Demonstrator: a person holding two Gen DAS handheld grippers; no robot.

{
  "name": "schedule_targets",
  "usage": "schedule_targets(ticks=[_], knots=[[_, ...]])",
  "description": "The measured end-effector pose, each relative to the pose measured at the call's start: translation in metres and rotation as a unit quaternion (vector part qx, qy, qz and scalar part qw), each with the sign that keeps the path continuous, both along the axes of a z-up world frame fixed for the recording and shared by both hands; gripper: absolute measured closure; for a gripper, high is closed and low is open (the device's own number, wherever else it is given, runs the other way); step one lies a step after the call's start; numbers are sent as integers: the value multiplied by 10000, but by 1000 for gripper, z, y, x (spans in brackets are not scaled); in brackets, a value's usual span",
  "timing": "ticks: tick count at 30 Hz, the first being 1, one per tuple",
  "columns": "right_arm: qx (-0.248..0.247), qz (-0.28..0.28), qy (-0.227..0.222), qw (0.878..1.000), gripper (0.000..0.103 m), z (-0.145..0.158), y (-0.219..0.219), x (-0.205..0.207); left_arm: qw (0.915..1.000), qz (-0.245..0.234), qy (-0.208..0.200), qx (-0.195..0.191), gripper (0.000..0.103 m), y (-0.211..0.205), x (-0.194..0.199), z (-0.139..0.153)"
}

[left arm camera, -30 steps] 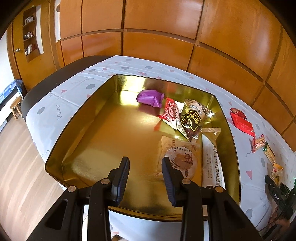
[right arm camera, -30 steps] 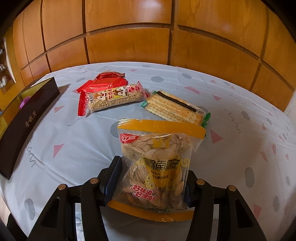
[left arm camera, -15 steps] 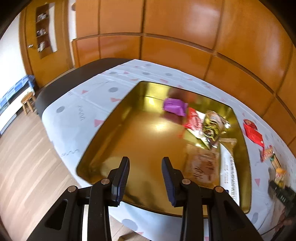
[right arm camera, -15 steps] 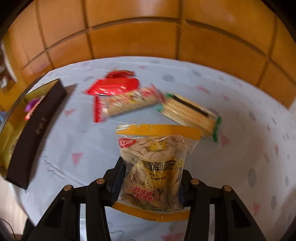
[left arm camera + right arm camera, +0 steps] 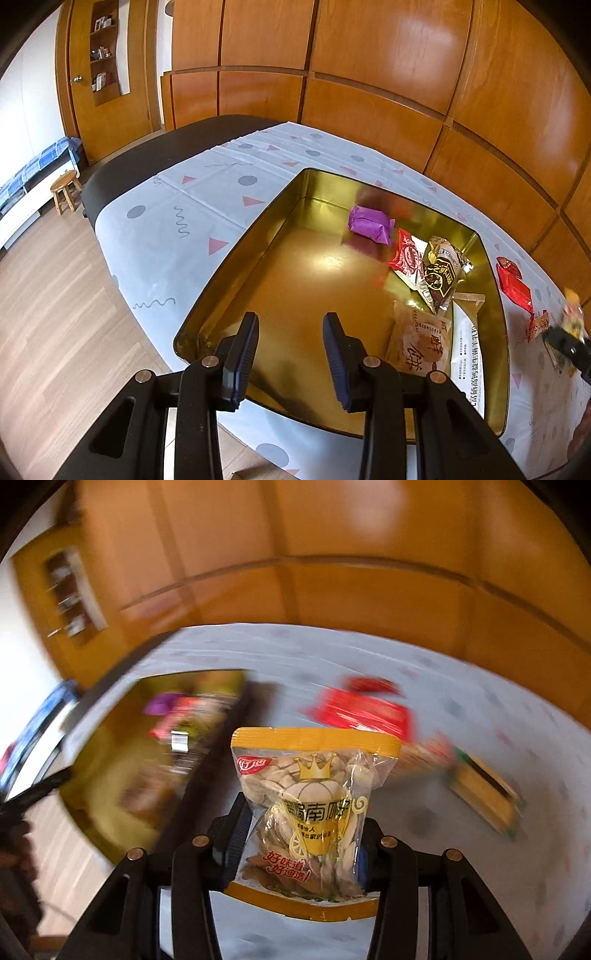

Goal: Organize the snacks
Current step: 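Carry the clear bag over the gold tray and release it with the right tool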

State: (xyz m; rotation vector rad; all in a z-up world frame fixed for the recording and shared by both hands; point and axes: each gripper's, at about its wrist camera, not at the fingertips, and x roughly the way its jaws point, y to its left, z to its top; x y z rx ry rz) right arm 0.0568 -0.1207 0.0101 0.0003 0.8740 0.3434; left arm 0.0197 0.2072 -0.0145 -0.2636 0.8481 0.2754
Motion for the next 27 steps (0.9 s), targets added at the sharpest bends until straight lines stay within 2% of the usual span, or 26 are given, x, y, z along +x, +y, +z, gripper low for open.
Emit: schedule_targets(ticks=[3,8,13,17,20,27], knots=[[123,598,99,9981,55,7,43,9,10000,-30,-25,25,67,-1,0,0],[343,1366,673,9877,54,2,113,33,10000,11,9,-26,67,2,1,-3],[485,1461,1154,9813,53,-18,173,70,9999,69,78,-96,67,7,2,-9],[584,1362,1335,9799,49,-35,207,99,9999,49,125,-104,67,8,3,-12],[555,1237,1373,9812,41,-46,212,109,9998,15,149,-99,67,6,4,-15],[630,1166,1217,9837,40,-39,186,95,9998,-90,173,-13,67,-3,4,-16]])
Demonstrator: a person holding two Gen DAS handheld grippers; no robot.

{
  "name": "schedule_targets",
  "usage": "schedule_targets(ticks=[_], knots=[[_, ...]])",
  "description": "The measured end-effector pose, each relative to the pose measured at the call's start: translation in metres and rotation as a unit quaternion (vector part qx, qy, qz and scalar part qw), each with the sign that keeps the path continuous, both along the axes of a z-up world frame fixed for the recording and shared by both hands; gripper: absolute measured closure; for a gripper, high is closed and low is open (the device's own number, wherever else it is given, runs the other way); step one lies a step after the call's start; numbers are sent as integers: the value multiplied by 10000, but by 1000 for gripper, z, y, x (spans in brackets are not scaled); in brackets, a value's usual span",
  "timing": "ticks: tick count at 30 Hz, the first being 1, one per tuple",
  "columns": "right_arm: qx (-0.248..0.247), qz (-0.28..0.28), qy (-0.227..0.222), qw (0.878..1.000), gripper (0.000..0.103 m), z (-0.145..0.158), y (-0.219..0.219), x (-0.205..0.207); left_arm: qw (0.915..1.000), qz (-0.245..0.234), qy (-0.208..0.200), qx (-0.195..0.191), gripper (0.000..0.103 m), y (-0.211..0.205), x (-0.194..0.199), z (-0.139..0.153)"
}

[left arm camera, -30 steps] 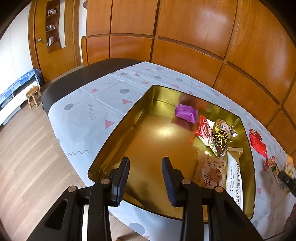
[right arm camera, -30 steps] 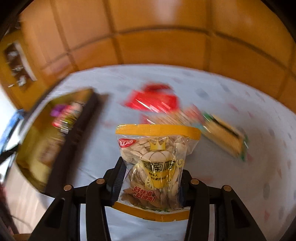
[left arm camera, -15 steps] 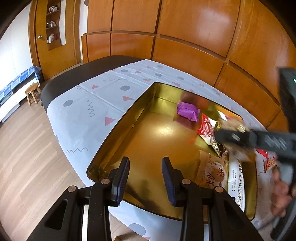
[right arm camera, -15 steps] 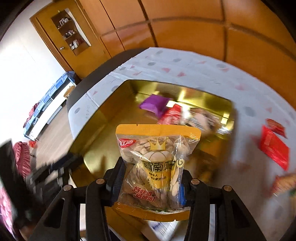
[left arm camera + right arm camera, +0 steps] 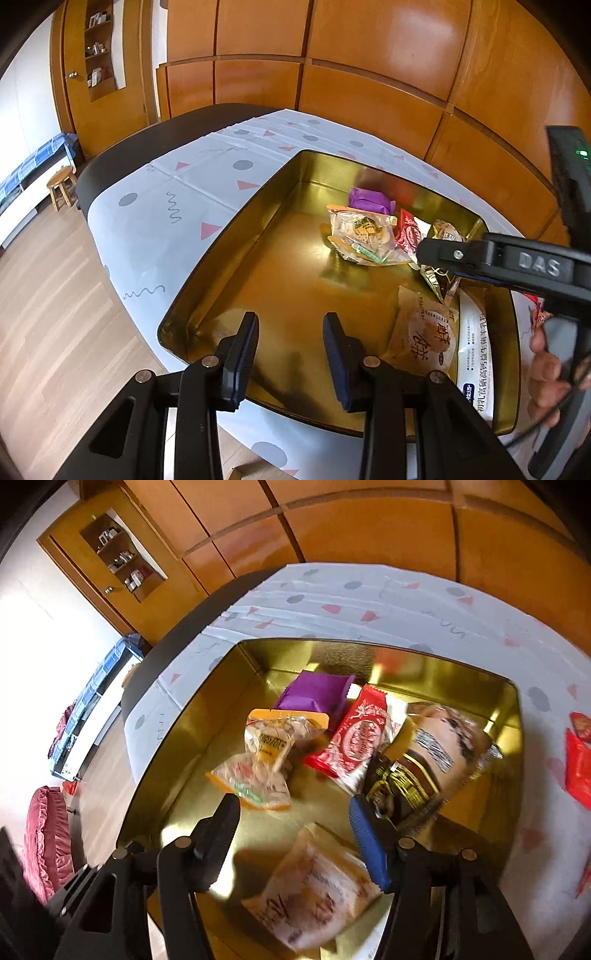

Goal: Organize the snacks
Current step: 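Carry the clear bag over the gold tray and release it with the right tool, then move both tools back toward the remaining snacks on the table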

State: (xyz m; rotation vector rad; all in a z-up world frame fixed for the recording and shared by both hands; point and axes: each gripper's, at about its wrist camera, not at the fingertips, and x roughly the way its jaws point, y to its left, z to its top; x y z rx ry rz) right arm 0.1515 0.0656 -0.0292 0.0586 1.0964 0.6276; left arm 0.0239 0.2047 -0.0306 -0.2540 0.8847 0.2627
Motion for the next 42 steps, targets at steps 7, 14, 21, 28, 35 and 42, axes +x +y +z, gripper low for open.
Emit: schedule_targets(ticks=[7,14,21,28,35,42], knots=[[-16,-99,-366,9993,27,19,-19,-31,9998,-115,-111,98,67,-10,-4,8],[-211,-268,-1029,9941,14,43,-43,-64,9994,-271,-162,145,67,-22,-5,12],[-282,-604,-1226,9902,11,49,-76,-84,9983,-504,-182,234,67,-39,-6,16],[-370,-803,-1269,9880,10,47,-99,-95,9971,-695,-122,268,67,-52,-5,14],[-598,-1152,-1223,9840,1,35,-136,-100,9957,-884,-81,254,67,-65,-7,13],[-1164,-1650,-964,9746,0,10,-196,-101,9937,-1083,-101,256,67,-75,-5,15]])
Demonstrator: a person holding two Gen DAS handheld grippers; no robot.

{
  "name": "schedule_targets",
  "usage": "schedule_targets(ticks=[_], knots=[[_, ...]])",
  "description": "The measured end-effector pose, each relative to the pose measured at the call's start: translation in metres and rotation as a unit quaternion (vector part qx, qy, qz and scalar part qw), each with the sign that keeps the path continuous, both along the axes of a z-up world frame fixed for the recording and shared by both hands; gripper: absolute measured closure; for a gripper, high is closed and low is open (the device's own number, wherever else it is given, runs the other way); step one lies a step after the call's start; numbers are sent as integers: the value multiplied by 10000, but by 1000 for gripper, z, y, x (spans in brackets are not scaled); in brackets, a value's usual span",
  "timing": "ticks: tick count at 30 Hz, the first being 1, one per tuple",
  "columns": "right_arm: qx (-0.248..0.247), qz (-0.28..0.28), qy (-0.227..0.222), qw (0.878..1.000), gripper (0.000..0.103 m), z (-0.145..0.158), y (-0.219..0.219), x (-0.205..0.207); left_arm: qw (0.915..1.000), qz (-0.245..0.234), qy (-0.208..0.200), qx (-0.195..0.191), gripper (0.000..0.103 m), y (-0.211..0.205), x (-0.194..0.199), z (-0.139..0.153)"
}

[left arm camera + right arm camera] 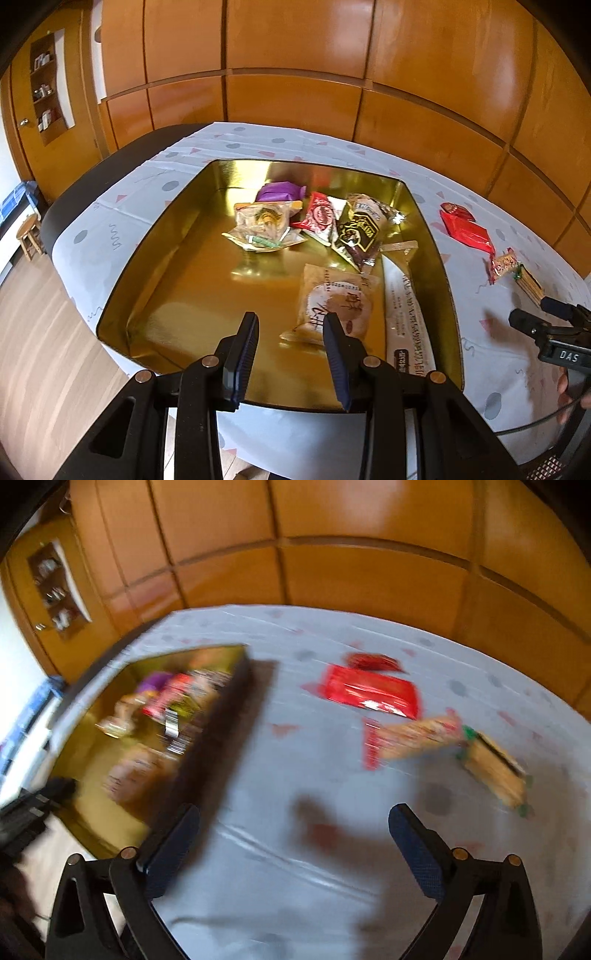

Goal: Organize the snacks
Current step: 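Move both tools back toward the remaining snacks on the table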

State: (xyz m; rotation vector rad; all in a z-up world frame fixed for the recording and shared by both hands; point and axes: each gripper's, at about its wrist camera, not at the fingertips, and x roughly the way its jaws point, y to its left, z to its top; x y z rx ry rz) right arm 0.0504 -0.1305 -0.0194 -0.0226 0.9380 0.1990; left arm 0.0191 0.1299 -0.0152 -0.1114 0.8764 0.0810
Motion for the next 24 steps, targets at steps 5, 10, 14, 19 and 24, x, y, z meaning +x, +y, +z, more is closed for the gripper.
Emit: schedule_targets(ticks=[5,10,14,19,24], knots=[[-819,113,175,9964,0,-10,-43,9,9995,-296,-57,135,66,-17,5,9],[-1486,344,474,9872,0,-14,-87,30,9970,-731,-107,249,57,-42,13,20],[-1726,614,730,9804,0,-23,-114,38,9927,-1115,-93,457,57,-69,25,30],[-1476,872,977,9803,0,-42,-134,37,9840,-1689,-8,564,57,-107,52,41],[-713,642,1278,9871,0,-55,-154,41,9728,-2160,173,818,57,-153,97,42]])
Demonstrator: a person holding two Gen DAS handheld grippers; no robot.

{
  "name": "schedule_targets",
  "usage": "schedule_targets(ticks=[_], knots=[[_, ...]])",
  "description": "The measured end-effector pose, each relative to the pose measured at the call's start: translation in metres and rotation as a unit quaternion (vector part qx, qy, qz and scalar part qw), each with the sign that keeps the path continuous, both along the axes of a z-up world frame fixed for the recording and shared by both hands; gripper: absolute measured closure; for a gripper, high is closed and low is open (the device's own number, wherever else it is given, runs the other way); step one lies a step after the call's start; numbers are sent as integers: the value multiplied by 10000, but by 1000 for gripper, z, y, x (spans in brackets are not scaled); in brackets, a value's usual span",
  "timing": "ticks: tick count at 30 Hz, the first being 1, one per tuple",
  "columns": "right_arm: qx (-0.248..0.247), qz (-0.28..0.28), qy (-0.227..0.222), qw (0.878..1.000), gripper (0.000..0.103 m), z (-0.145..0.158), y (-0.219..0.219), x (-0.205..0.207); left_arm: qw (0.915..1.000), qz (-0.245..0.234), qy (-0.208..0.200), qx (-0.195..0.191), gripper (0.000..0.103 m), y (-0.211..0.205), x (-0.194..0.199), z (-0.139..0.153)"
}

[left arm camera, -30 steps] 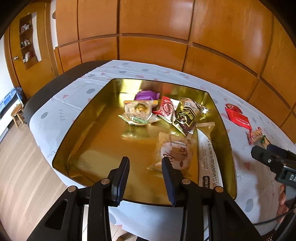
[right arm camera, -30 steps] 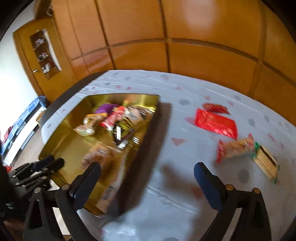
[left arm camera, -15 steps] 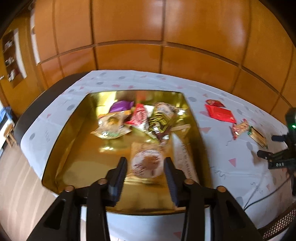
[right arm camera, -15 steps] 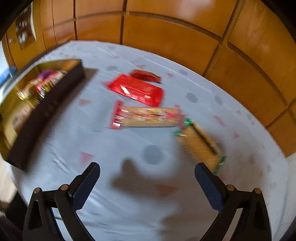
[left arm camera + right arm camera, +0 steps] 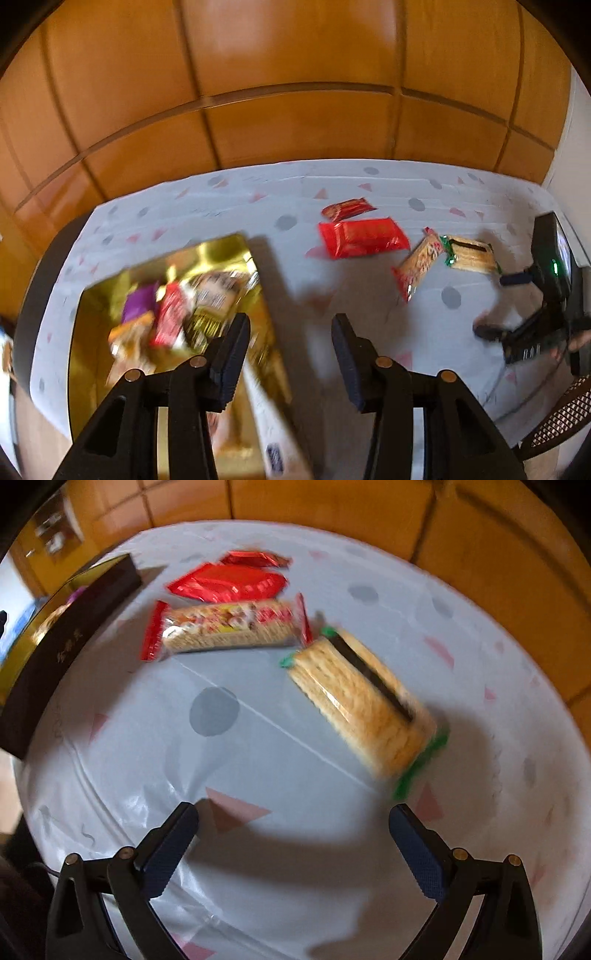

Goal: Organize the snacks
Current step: 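Move both tools back toward the remaining snacks on the table, then grasp the red gold-printed packet with the left tool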

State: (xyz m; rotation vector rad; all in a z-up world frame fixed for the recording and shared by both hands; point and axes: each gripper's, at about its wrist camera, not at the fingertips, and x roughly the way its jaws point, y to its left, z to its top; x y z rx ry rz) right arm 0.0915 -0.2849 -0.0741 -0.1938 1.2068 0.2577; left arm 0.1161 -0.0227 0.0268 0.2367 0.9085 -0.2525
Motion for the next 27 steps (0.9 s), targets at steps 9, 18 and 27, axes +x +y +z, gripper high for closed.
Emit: schedule_targets(ticks=[9,18,27], knots=[[-210,28,96,9997,0,2,16,1,9969,-454,455,443,57,-67,86,-32],[-471,413,18,9980,0,12,41,-13,9920,-797,582,792,57,-109,147,-61],[-405,480,127,9979,0,4,48,-13,9819,-1477,535,1060,57,-140,175,-77]])
